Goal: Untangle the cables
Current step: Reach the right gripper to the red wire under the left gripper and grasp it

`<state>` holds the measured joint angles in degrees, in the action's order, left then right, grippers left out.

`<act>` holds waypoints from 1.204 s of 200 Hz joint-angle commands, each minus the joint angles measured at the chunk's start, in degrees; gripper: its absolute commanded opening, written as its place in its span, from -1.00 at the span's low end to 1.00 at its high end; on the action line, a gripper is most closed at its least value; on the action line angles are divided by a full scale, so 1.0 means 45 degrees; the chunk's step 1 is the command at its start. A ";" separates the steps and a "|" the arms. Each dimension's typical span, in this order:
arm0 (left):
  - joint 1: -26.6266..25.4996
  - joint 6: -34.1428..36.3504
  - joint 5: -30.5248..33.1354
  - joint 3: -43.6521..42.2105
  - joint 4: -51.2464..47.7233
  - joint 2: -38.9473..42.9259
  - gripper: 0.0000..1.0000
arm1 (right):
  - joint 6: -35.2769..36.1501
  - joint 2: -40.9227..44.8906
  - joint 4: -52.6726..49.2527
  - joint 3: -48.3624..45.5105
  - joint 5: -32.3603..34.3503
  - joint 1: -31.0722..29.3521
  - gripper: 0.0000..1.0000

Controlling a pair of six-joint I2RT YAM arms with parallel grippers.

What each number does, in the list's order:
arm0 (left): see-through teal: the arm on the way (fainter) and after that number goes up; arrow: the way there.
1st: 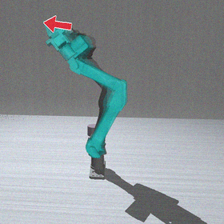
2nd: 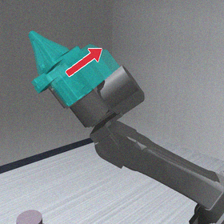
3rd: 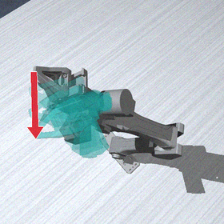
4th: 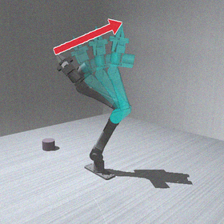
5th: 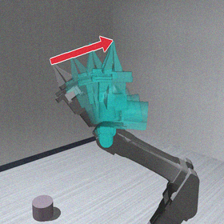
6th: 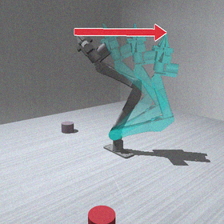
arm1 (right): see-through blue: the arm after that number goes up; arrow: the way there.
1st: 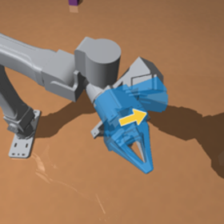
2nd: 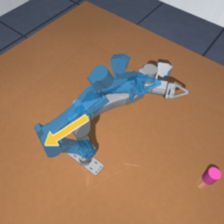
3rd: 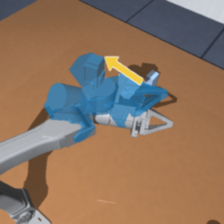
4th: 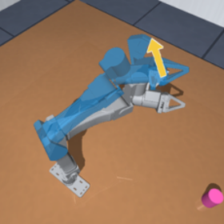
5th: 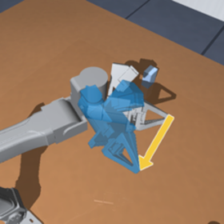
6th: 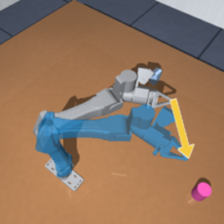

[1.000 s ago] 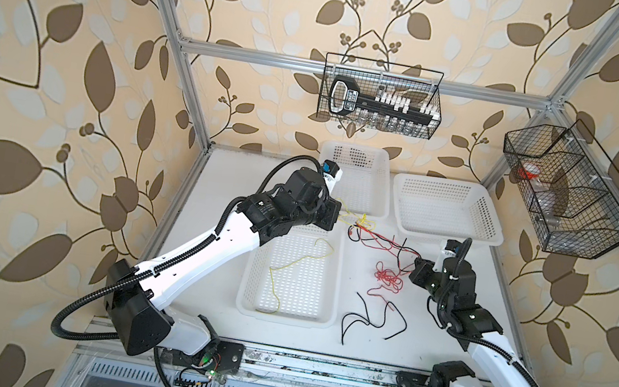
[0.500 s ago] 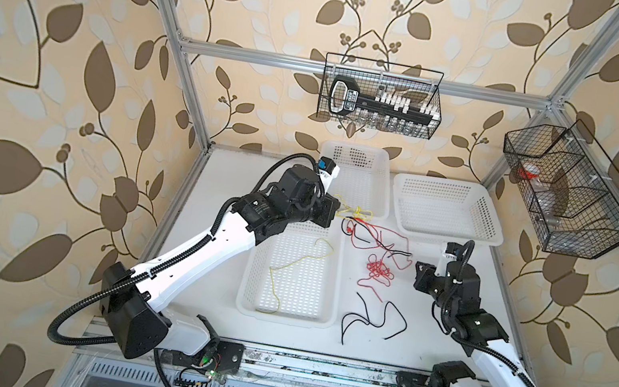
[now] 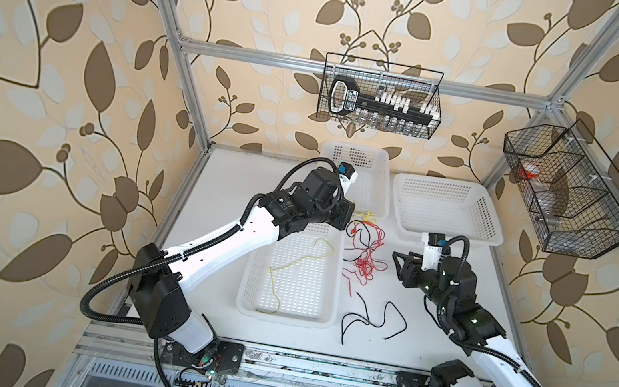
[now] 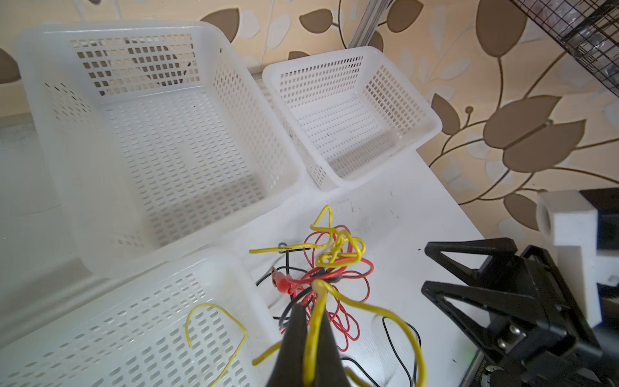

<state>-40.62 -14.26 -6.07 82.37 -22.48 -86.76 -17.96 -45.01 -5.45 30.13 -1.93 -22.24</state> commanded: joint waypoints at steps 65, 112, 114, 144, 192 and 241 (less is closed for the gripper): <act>-0.0349 0.0406 -0.1165 0.1052 0.0268 -0.0055 -1.00 | 0.2718 -0.1182 0.4357 -0.0421 -0.0014 -0.1327 0.24; -0.0368 0.0392 -0.1602 0.1098 0.0235 -0.0012 -1.00 | 0.3287 -0.1894 0.4899 -0.0160 0.0429 -0.1366 0.19; -0.0368 0.0380 -0.1616 0.1092 0.0246 -0.0011 -1.00 | 0.3297 -0.1936 0.4902 -0.0130 0.0430 -0.1366 0.19; -0.0379 0.0392 -0.1621 0.1094 0.0249 0.0022 -1.00 | 0.3327 -0.2503 0.4998 0.0042 0.0472 -0.1386 0.06; -0.0368 0.0392 -0.1566 0.1089 0.0268 -0.0037 -1.00 | 0.3121 -0.2697 0.5483 -0.0103 0.0431 -0.1405 -0.37; -0.0368 0.0321 -0.1462 0.1025 0.0375 -0.0135 -1.00 | 0.3006 -0.2459 0.5463 -0.0152 0.0062 -0.1415 -1.00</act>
<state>-41.71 -13.54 -11.81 84.66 -22.72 -87.77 -5.37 -57.36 17.87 29.21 -0.51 -28.27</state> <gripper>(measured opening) 0.047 0.051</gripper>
